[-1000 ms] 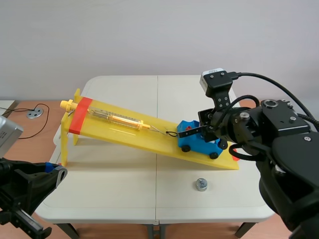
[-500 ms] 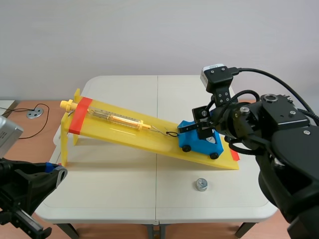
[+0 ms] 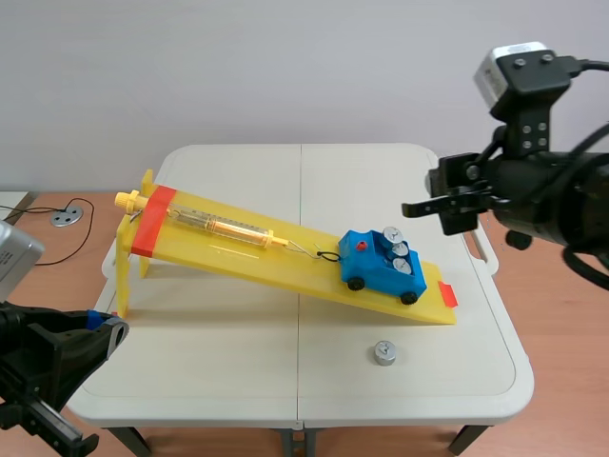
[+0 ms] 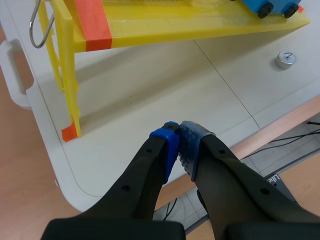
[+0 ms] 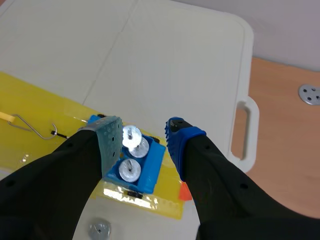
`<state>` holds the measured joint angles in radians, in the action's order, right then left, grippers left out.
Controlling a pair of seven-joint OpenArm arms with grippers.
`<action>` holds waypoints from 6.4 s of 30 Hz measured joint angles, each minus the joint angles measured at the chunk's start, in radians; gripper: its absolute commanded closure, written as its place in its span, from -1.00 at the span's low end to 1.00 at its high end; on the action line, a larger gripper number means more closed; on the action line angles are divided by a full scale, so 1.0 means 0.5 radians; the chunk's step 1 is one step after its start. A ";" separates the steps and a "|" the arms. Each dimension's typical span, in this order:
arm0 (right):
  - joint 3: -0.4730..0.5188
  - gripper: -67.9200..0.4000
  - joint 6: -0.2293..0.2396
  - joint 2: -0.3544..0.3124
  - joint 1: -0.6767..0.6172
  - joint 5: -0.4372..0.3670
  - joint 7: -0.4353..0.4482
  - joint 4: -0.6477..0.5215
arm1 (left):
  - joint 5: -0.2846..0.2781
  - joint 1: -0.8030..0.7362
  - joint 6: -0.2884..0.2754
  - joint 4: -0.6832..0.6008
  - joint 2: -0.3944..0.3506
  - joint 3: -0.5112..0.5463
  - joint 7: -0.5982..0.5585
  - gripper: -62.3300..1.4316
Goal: Place the four metal weights on the blue cart on the ramp.
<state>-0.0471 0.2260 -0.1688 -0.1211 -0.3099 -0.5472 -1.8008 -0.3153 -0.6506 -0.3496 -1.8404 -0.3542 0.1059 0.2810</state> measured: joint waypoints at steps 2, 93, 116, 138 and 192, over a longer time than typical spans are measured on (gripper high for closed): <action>0.088 0.34 0.036 -0.040 -0.092 -0.068 -0.029 -0.081 | 0.000 0.000 0.000 0.000 0.000 0.000 0.000 0.84; -0.490 0.97 0.259 0.017 -0.019 0.478 0.568 1.109 | 0.000 0.000 0.000 0.000 0.000 0.000 -0.001 0.84; 0.009 0.97 0.260 -0.056 -0.438 0.181 0.244 0.375 | 0.000 0.001 0.000 0.000 0.000 0.000 -0.001 0.84; 0.523 0.97 0.273 -0.055 -0.403 -0.161 0.132 0.024 | 0.000 0.001 0.000 0.000 0.000 0.000 0.000 0.84; -0.250 0.97 0.236 0.117 0.247 0.292 0.202 0.743 | 0.000 0.000 0.000 0.000 0.000 0.000 0.000 0.84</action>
<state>-0.1722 0.3439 -0.1104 0.0025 -0.1638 -0.4461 -1.4292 -0.3153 -0.6506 -0.3496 -1.8404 -0.3542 0.1059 0.2810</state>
